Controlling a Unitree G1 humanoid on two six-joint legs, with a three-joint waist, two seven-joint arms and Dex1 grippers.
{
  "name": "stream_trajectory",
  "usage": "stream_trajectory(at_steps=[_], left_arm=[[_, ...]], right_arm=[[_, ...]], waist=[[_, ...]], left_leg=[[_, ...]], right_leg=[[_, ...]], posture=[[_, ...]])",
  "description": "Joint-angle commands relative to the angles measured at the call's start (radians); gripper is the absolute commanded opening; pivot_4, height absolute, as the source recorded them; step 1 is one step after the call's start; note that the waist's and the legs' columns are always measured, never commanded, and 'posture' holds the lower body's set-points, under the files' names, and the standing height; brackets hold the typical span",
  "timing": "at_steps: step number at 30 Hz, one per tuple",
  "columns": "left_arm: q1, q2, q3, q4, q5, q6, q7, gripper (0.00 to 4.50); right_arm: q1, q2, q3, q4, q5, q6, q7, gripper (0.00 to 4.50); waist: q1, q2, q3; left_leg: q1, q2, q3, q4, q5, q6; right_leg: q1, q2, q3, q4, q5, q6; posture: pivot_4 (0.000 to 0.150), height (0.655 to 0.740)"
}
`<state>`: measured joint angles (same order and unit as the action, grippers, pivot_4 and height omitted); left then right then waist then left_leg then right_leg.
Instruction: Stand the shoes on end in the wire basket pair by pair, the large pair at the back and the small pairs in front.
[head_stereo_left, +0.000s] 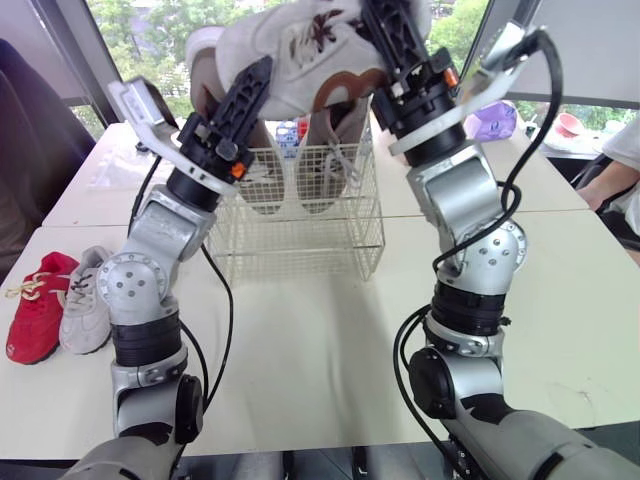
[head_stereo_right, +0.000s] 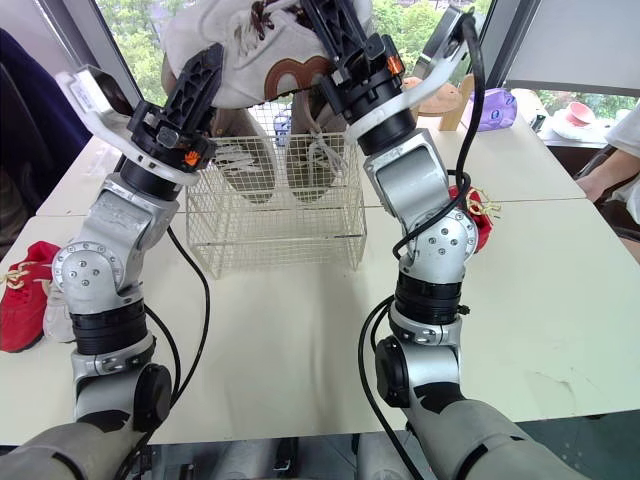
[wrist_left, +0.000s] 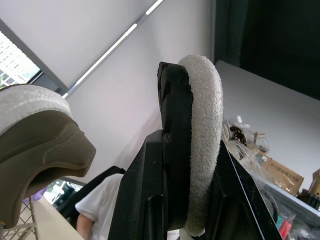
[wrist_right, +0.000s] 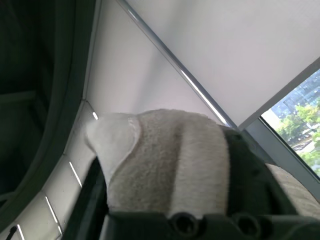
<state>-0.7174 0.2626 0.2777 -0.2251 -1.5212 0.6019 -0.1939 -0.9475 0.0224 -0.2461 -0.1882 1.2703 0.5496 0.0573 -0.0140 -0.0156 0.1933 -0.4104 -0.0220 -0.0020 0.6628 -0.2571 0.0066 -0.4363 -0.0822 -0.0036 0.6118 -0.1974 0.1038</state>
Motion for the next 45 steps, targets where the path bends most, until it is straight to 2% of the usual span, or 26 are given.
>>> stream_trajectory(at_steps=[1, 3, 4, 5, 8, 11, 13, 17, 20, 24, 29, 33, 37, 40, 41, 45], left_arm=[[-0.016, 0.009, 0.018, -0.021, 0.011, -0.011, 0.004, 0.26], [0.004, 0.023, 0.018, -0.028, 0.007, 0.006, 0.01, 1.27], [0.025, 0.038, 0.016, -0.044, 0.007, 0.021, 0.011, 1.59], [0.048, 0.057, 0.013, -0.063, 0.014, 0.035, 0.018, 2.09], [0.139, 0.123, 0.017, -0.134, 0.028, 0.07, 0.066, 3.46], [0.246, 0.196, 0.026, -0.231, 0.027, 0.104, 0.095, 3.46], [0.332, 0.255, 0.034, -0.307, 0.048, 0.123, 0.117, 3.46], [0.468, 0.338, 0.063, -0.405, 0.047, 0.131, 0.14, 3.46], [0.563, 0.379, 0.088, -0.447, 0.06, 0.123, 0.135, 3.46], [0.609, 0.388, 0.087, -0.475, 0.069, 0.098, 0.143, 3.46], [0.621, 0.382, 0.069, -0.49, 0.082, 0.078, 0.156, 3.46], [0.619, 0.387, 0.059, -0.473, 0.112, 0.074, 0.149, 3.46], [0.621, 0.385, 0.033, -0.462, 0.155, 0.077, 0.135, 3.55], [0.625, 0.384, 0.034, -0.457, 0.165, 0.074, 0.13, 3.55], [0.627, 0.386, 0.035, -0.454, 0.168, 0.074, 0.127, 3.55], [0.634, 0.397, 0.048, -0.441, 0.185, 0.076, 0.113, 3.55]], right_arm=[[-0.014, 0.002, 0.006, -0.021, 0.02, -0.009, 0.024, 0.94], [-0.02, -0.004, 0.003, -0.02, 0.025, -0.007, 0.035, 0.94], [-0.026, -0.019, 0.001, -0.017, 0.019, -0.004, 0.05, 0.94], [-0.036, -0.04, -0.006, -0.008, 0.012, -0.002, 0.07, 0.94], [-0.084, -0.172, -0.031, 0.073, -0.045, 0.001, 0.197, 0.94], [-0.138, -0.352, -0.003, 0.215, -0.176, -0.018, 0.414, 0.94], [-0.182, -0.49, 0.085, 0.349, -0.348, -0.089, 0.639, 0.94], [-0.291, -0.605, 0.21, 0.613, -0.579, -0.243, 0.959, 0.94], [-0.365, -0.624, 0.284, 0.801, -0.717, -0.355, 1.15, 0.94], [-0.44, -0.603, 0.348, 0.989, -0.845, -0.455, 1.328, 0.94], [-0.494, -0.562, 0.389, 1.152, -0.975, -0.576, 1.433, 0.94], [-0.511, -0.51, 0.4, 1.252, -1.05, -0.662, 1.446, 0.94], [-0.527, -0.485, 0.392, 1.336, -1.119, -0.734, 1.402, 2.77], [-0.547, -0.491, 0.361, 1.364, -1.136, -0.754, 1.378, 4.35], [-0.555, -0.498, 0.347, 1.364, -1.131, -0.748, 1.386, 4.48], [-0.583, -0.526, 0.273, 1.322, -1.074, -0.666, 1.439, 4.48]], waist=[[0.0, 0.0, 0.0], [0.0, 0.0, 0.0], [0.0, 0.0, 0.0], [0.0, 0.0, 0.0], [-0.002, 0.0, 0.0], [0.002, 0.0, 0.0], [0.0, 0.0, 0.0], [-0.007, 0.001, 0.001], [-0.007, 0.001, 0.001], [0.004, 0.001, 0.001], [0.003, 0.001, 0.001], [0.001, 0.001, 0.001], [0.002, 0.001, 0.001], [0.002, 0.001, 0.001], [0.0, 0.001, 0.001], [0.0, 0.001, 0.001]], left_leg=[[0.0, 0.0, 0.0, 0.0, 0.0, 0.0], [0.0, 0.0, 0.0, 0.0, 0.0, 0.0], [0.0, 0.0, 0.0, 0.0, 0.0, 0.0], [0.0, 0.0, 0.0, 0.0, 0.0, 0.0], [0.0, 0.0, 0.0, 0.0, 0.0, 0.0], [0.0, 0.0, 0.0, 0.0, 0.0, 0.0], [0.0, 0.0, 0.0, 0.0, 0.0, 0.001], [0.001, 0.0, 0.002, -0.001, -0.001, 0.001], [0.002, 0.002, 0.003, -0.002, -0.001, 0.001], [0.002, 0.002, 0.002, -0.002, -0.001, 0.001], [0.001, 0.001, 0.002, -0.002, -0.001, 0.0], [0.002, 0.001, 0.001, -0.002, -0.001, 0.0], [0.002, 0.001, 0.001, -0.002, -0.001, -0.001], [0.0, 0.0, 0.001, -0.003, -0.001, -0.001], [0.0, 0.0, 0.001, -0.004, -0.001, -0.002], [0.001, -0.001, 0.002, -0.013, 0.001, -0.005]], right_leg=[[0.0, 0.0, 0.0, 0.0, 0.0, 0.0], [0.0, 0.0, 0.0, 0.0, 0.0, 0.0], [0.0, 0.0, 0.0, 0.0, 0.0, 0.0], [0.0, 0.0, 0.0, 0.0, 0.0, 0.0], [0.0, 0.0, 0.0, 0.0, 0.0, 0.0], [0.0, 0.0, 0.0, -0.001, -0.001, -0.001], [0.0, 0.0, 0.0, -0.002, -0.002, -0.003], [0.001, 0.0, 0.0, -0.003, -0.002, -0.004], [0.0, 0.001, 0.001, -0.003, -0.003, -0.005], [0.001, 0.001, 0.0, -0.003, -0.004, -0.007], [0.002, -0.001, 0.001, -0.006, -0.004, -0.007], [0.003, -0.001, 0.0, -0.007, -0.003, -0.007], [0.004, -0.001, 0.0, -0.008, -0.003, -0.008], [0.002, -0.002, 0.0, -0.009, -0.003, -0.008], [0.002, -0.003, 0.0, -0.01, -0.003, -0.008], [-0.001, -0.004, 0.0, -0.012, -0.002, -0.008]], posture=[[0.15, 0.74], [0.15, 0.74], [0.15, 0.74], [0.15, 0.74], [0.15, 0.74], [0.15, 0.74], [0.15, 0.74], [0.15, 0.74], [0.15, 0.74], [0.15, 0.74], [0.15, 0.74], [0.15, 0.74], [0.15, 0.74], [0.15, 0.74], [0.15, 0.74], [0.15, 0.74]])
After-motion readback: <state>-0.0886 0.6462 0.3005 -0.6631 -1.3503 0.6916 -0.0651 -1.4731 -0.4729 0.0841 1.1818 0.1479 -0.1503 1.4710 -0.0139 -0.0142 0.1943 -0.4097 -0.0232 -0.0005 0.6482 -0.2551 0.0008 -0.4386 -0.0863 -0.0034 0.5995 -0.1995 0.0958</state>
